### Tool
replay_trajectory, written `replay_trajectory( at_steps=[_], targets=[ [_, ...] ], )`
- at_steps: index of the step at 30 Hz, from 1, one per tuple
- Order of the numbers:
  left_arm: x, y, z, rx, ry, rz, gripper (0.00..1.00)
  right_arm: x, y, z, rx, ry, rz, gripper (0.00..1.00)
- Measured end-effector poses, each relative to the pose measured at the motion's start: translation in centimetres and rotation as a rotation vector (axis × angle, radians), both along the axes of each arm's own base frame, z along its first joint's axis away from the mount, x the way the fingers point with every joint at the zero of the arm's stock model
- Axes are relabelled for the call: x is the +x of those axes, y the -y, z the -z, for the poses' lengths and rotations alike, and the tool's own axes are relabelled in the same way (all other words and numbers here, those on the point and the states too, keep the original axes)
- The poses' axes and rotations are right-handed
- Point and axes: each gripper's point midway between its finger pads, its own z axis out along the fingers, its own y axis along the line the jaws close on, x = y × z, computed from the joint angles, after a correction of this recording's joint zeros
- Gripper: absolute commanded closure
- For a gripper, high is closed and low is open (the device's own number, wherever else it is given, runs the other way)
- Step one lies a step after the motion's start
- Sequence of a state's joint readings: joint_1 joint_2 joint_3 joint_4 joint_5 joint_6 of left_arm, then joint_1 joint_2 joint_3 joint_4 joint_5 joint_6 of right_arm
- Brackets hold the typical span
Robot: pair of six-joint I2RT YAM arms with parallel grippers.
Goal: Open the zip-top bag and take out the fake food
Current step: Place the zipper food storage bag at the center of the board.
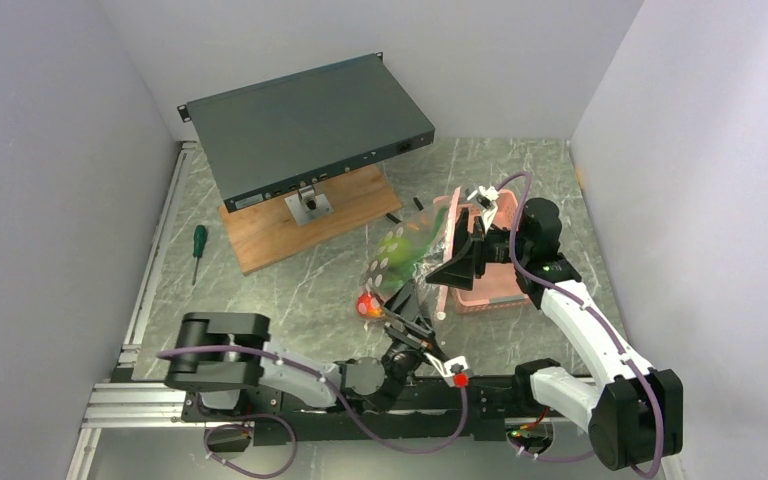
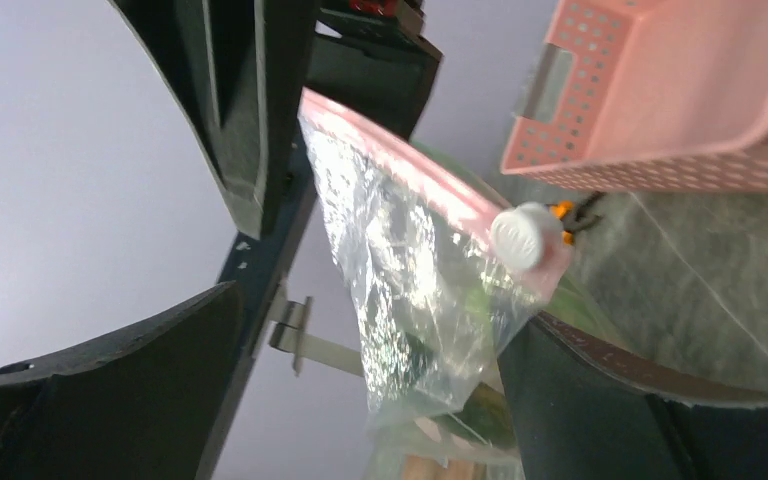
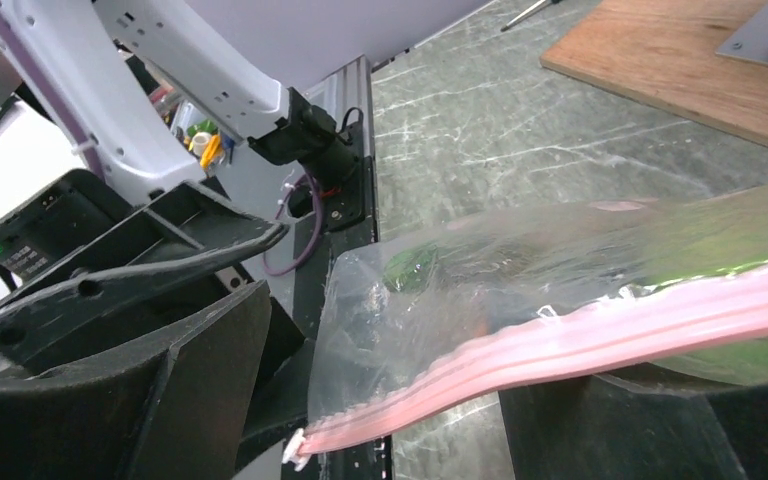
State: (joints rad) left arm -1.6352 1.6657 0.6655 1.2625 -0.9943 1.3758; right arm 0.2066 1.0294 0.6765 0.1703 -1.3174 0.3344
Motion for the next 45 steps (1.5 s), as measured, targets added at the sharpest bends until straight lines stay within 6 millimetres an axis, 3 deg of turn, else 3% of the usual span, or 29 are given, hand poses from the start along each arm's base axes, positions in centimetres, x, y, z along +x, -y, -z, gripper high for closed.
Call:
replay_trajectory(
  at_steps=[7, 13, 19, 28, 34, 40, 45],
  targets=[
    [0.6, 0.5, -0.8, 0.018, 0.083, -0.069, 0.12, 0.0, 0.0, 0.0, 0.0, -0.003, 0.0, 0.2],
    [1.6, -0.6, -0.6, -0.001, 0.073, -0.105, 0.17, 0.0, 0.0, 0.0, 0.0, -0.003, 0.0, 0.2],
    [2.0, -2.5, 0.1, -0.07, -0.003, -0.09, 0.3, 0.0, 0.0, 0.0, -0.001, -0.003, 0.0, 0.2],
    [2.2, -4.3, -0.8, -0.223, -0.171, -0.019, 0.99, 0.0, 0.0, 0.2, -0.003, -0.001, -0.003, 0.19],
    [2.5, -5.6, -2.2, -0.331, -0.321, 0.098, 1.0, -1.1, 0.2, 0.4, -0.014, 0.07, -0.078, 0.12],
    [3.2, -9.2, -6.1, -0.515, -0.47, 0.264, 1.0, -2.5, 0.7, -0.6, -0.031, 0.291, -0.141, 0.08],
    [3.9, -11.2, -6.4, -0.511, -0.557, 0.324, 1.0, -1.8, 0.8, -3.6, -0.092, 0.552, -0.175, 0.08]
  ],
)
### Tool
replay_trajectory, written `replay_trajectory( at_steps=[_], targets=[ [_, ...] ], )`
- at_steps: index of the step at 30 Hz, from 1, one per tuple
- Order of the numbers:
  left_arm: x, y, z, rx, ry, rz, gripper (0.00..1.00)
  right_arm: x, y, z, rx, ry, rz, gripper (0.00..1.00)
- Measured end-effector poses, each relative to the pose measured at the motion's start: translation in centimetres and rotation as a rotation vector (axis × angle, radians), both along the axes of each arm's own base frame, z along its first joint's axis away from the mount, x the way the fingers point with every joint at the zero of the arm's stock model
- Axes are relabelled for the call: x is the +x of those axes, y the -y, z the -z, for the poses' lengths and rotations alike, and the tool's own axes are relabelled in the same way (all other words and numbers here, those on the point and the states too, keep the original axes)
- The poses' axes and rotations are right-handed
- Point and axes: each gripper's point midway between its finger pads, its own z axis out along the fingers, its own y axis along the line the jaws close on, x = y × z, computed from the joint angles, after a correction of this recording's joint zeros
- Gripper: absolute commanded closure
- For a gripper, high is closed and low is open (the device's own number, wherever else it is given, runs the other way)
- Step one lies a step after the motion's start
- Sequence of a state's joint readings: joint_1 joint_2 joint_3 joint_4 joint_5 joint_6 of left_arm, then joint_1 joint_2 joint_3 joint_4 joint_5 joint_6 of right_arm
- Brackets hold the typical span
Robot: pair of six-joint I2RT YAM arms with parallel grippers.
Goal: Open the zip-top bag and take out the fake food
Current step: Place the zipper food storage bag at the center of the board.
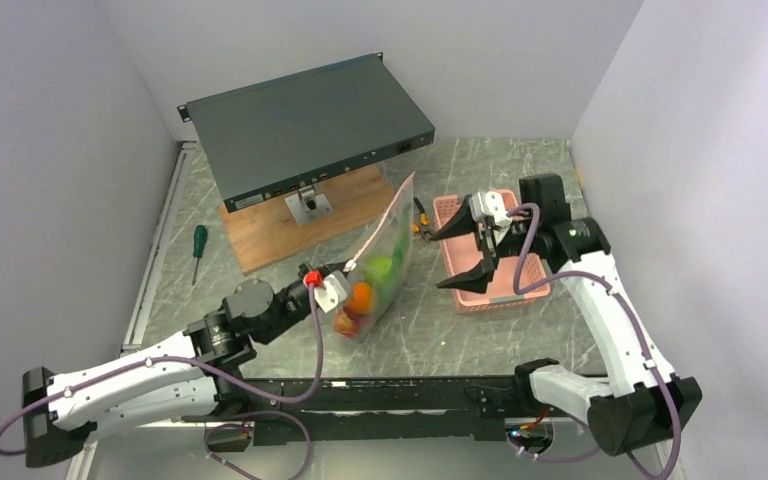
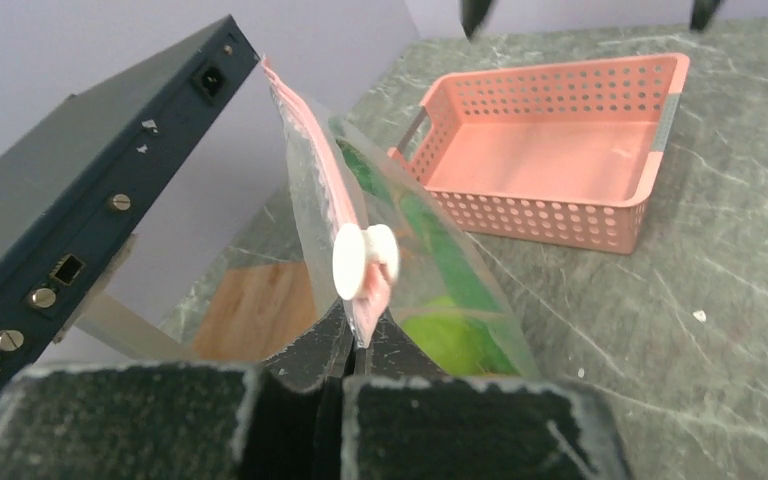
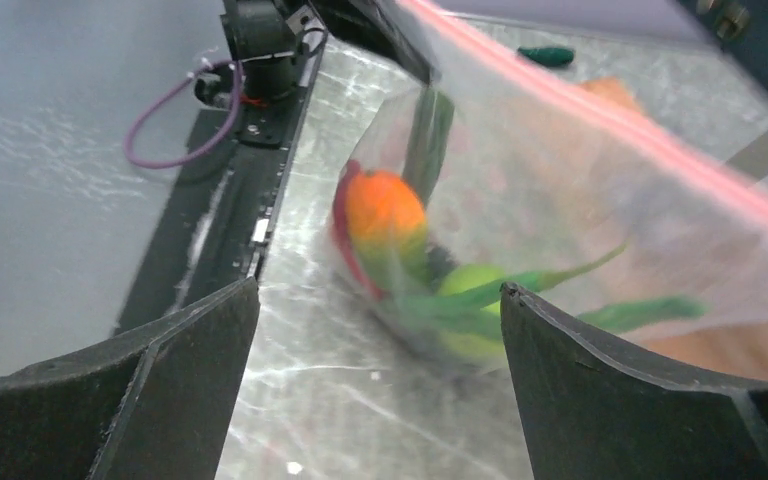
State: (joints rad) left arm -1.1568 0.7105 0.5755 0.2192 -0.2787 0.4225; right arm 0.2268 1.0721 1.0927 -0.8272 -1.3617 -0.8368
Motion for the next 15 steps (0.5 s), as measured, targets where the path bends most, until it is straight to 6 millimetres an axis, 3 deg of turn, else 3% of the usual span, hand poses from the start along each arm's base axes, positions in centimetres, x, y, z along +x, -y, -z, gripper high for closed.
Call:
replay_trajectory(
  at_steps=[6, 11, 15],
  targets=[
    [1.3, -0.4, 0.6, 0.06, -0.081, 0.095, 1.0, 0.2, -2.0, -4.6, -0.059, 0.217, -0.098, 0.08],
    [1.7, 0.4, 1.5, 0.084, -0.14, 0.201, 1.0, -1.8, -5.2, -4.7, -0.104, 0.258, -0.218, 0.09],
    [1.7, 0.2, 1.8, 0.071, -0.175, 0.272, 1.0, -1.2, -8.3, -5.3, -0.141, 0.288, -0.277, 0.14]
  ],
)
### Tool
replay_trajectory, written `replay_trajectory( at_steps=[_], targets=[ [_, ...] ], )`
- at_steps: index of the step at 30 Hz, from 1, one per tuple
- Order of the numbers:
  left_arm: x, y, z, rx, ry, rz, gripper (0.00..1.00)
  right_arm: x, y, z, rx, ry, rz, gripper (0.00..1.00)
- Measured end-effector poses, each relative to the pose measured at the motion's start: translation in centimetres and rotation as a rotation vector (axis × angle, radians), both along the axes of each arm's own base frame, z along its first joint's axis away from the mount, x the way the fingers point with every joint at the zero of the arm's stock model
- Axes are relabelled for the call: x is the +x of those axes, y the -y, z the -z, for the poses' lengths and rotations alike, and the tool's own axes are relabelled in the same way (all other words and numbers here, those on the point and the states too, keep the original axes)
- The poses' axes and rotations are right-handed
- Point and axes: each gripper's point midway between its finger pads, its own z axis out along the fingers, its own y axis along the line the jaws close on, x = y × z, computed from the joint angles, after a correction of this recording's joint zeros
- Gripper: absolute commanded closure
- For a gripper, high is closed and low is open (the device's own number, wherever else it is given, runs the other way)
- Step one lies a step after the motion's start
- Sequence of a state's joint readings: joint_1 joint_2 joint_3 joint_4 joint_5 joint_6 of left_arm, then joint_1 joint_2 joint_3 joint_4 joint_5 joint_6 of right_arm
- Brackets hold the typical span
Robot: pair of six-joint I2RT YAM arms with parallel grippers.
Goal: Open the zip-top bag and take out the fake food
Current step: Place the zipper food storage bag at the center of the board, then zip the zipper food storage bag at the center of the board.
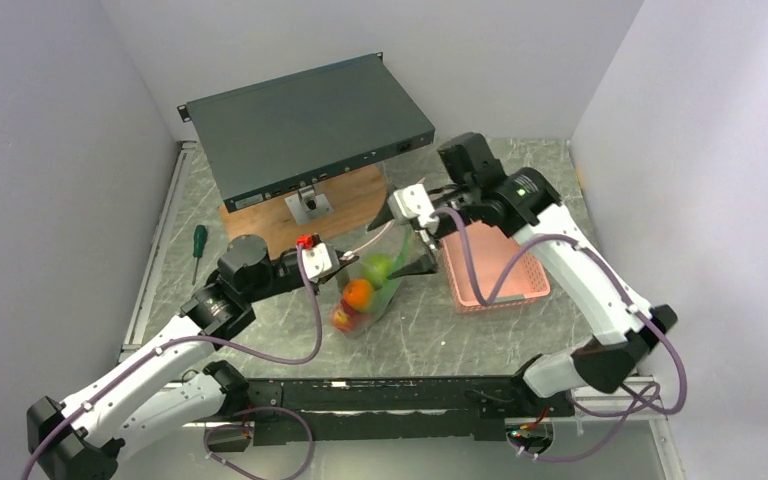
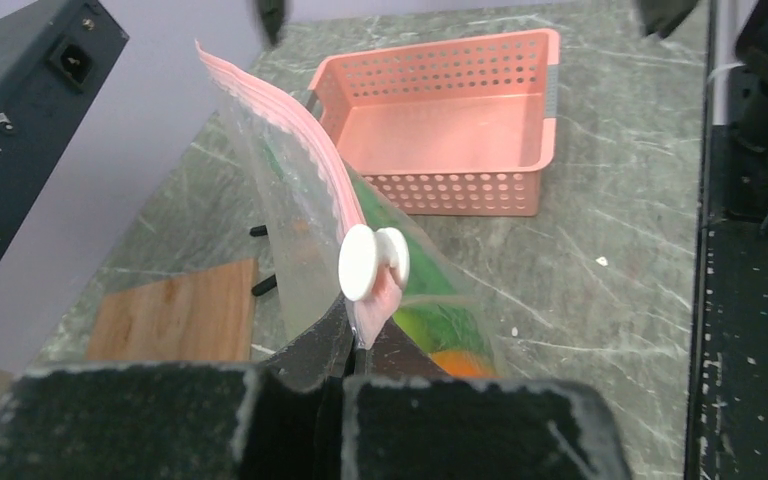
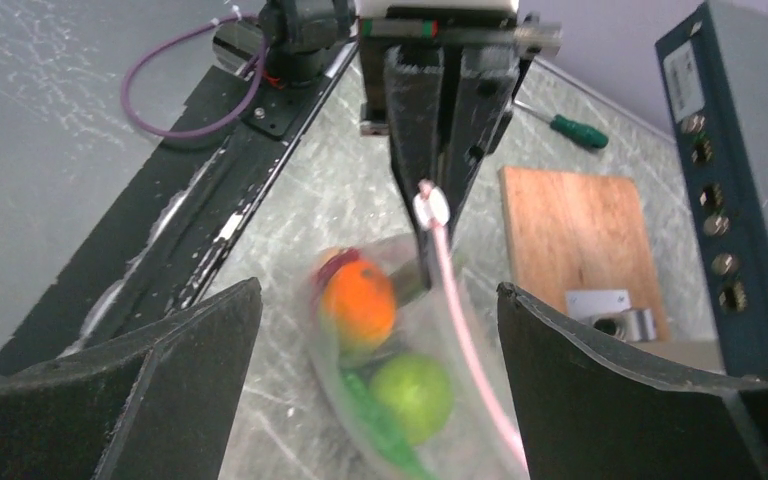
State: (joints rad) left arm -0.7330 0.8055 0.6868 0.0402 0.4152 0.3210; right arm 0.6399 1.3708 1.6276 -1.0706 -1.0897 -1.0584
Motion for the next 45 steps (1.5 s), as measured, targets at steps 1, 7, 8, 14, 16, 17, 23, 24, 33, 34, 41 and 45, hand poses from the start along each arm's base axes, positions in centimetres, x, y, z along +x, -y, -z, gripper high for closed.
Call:
replay_trajectory(
  at_steps=[1, 7, 8, 14, 16, 17, 23, 24, 33, 34, 41, 45],
  targets=[
    [-0.1, -0.1, 0.0, -0.005, -0.007, 0.016, 1.0, 0.3, -0.9, -0.3, -0.004, 0.011, -0.009, 0.15],
    [-0.6, -0.4, -0.1, -0.03, -0.052, 0.086, 1.0, 1.6, -4.6, -0.6, -0.029, -0.027, -0.041, 0.23],
    [-0.7, -0.4, -0.2, -0.034, -0.056, 0.095, 1.0, 1.9, -5.0, -0.6, -0.035, -0.04, -0.039, 0.26],
    [-1.3, -1.0, -1.3, -0.069, -0.059, 0.105, 1.0, 2.5, -7.0, -0.5, -0.08, -0.088, -0.045, 0.31],
    [-1.3, -1.2, -1.4, -0.079, -0.068, 0.101, 1.0, 1.9, -7.5, -0.3, -0.1, -0.086, -0.053, 0.34],
    [-1.3, -1.3, -1.5, -0.086, -0.076, 0.099, 1.0, 1.4, -7.8, 0.0, -0.115, -0.087, -0.058, 0.36],
    [-0.9, -1.6, -1.3, -0.107, -0.136, 0.087, 1.0, -0.1, -8.7, 0.1, -0.163, -0.093, -0.071, 0.54],
    [-0.8, -1.6, -1.3, -0.11, -0.144, 0.087, 1.0, 0.0, -8.7, 0.1, -0.17, -0.097, -0.06, 0.56],
    [-0.5, -1.5, -1.2, -0.148, -0.229, 0.099, 1.0, 1.5, -8.4, 1.2, -0.23, -0.093, 0.032, 0.66],
    [-0.5, -1.5, -1.2, -0.151, -0.237, 0.101, 1.0, 1.5, -8.4, 1.3, -0.232, -0.093, 0.035, 0.69],
    [-0.7, -1.5, -1.2, -0.161, -0.266, 0.114, 1.0, 1.9, -8.5, 1.3, -0.233, -0.093, 0.057, 0.9],
    [-0.8, -1.5, -1.2, -0.161, -0.269, 0.119, 0.93, 2.1, -8.6, 1.3, -0.233, -0.096, 0.073, 0.97]
  ],
)
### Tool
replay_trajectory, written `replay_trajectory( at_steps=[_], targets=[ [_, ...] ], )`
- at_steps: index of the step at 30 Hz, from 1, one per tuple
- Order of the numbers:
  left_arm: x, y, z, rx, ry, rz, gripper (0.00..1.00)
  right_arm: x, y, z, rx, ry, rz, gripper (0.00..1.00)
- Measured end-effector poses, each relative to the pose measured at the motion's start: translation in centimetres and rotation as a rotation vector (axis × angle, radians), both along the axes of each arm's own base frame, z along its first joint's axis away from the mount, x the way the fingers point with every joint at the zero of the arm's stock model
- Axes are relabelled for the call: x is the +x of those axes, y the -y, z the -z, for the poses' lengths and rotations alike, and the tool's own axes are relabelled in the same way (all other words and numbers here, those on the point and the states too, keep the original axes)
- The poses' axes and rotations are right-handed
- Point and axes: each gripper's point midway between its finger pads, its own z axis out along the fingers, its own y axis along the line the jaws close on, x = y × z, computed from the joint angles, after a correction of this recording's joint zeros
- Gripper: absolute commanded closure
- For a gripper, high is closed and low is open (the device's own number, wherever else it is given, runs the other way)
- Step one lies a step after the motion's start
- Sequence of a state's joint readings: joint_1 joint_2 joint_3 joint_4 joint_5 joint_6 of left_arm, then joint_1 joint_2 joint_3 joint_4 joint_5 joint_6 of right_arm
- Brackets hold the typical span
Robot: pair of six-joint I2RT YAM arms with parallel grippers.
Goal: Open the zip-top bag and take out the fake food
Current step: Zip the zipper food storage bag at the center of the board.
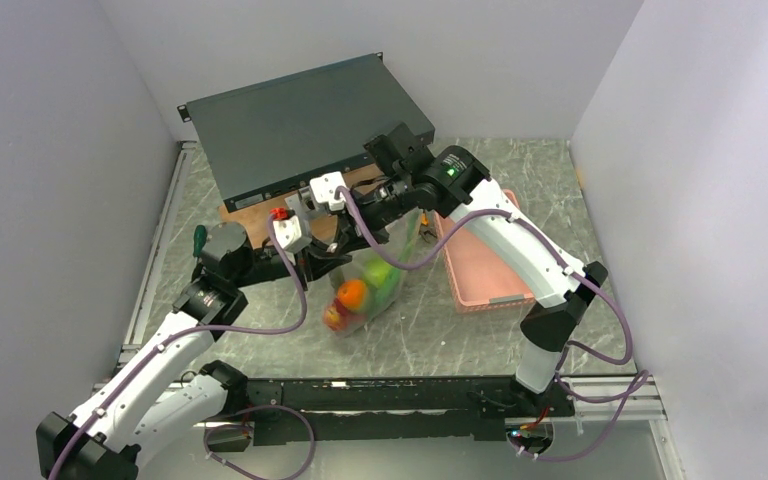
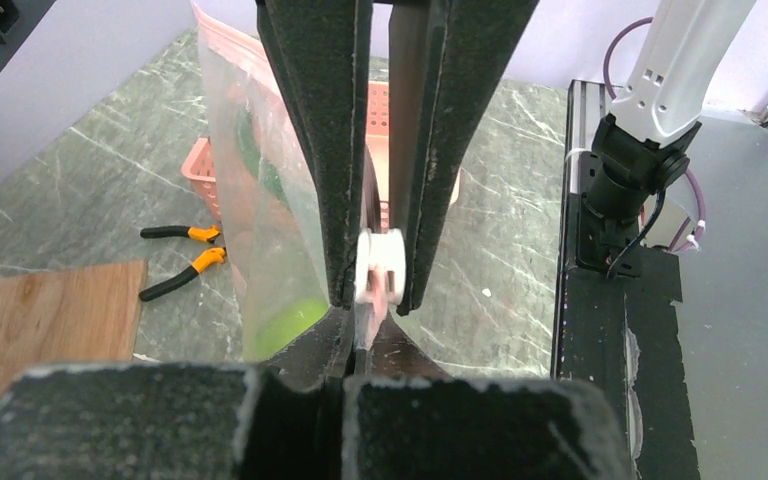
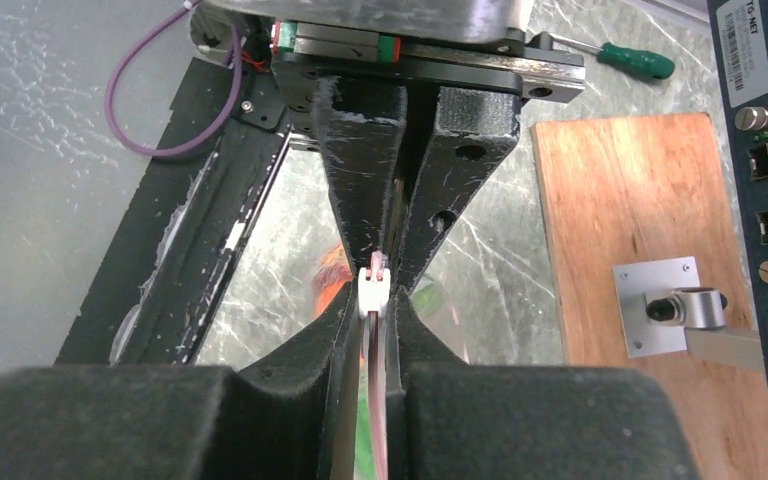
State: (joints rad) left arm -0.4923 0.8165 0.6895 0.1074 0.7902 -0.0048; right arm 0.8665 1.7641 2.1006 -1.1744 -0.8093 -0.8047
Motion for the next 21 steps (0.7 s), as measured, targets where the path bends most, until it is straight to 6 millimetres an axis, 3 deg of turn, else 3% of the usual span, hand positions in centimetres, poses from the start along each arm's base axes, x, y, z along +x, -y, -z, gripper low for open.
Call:
replay_trajectory(
  at_steps=[2, 4, 5, 7, 14, 21],
  targets=[
    [-0.1, 0.0, 0.0, 0.005, 0.009, 0.007, 0.7, 0.1, -0.1, 0.0, 0.0, -0.003, 0.01, 0.98],
    [-0.3, 0.0, -0.1, 0.014, 0.028, 0.024, 0.4, 0.4, -0.1, -0.1, 0.002, -0.005, 0.023, 0.99],
    [-0.4, 0.0, -0.3, 0.016, 0.045, 0.028, 0.31, 0.5, -0.1, -0.2, 0.004, -0.007, 0.028, 0.99],
    [-0.7, -0.2, -0.8, 0.014, 0.08, 0.034, 0.25, 0.7, 0.0, -0.2, 0.005, -0.015, 0.04, 1.0],
    [-1.7, -1.4, -3.3, -0.016, 0.213, -0.003, 0.4, 1.0, 0.1, -0.3, 0.009, -0.035, 0.057, 1.0],
    [-0.7, -1.5, -2.6, 0.01, 0.204, -0.043, 0.63, 1.0, 0.1, -0.4, 0.009, -0.037, 0.056, 1.0]
  ],
)
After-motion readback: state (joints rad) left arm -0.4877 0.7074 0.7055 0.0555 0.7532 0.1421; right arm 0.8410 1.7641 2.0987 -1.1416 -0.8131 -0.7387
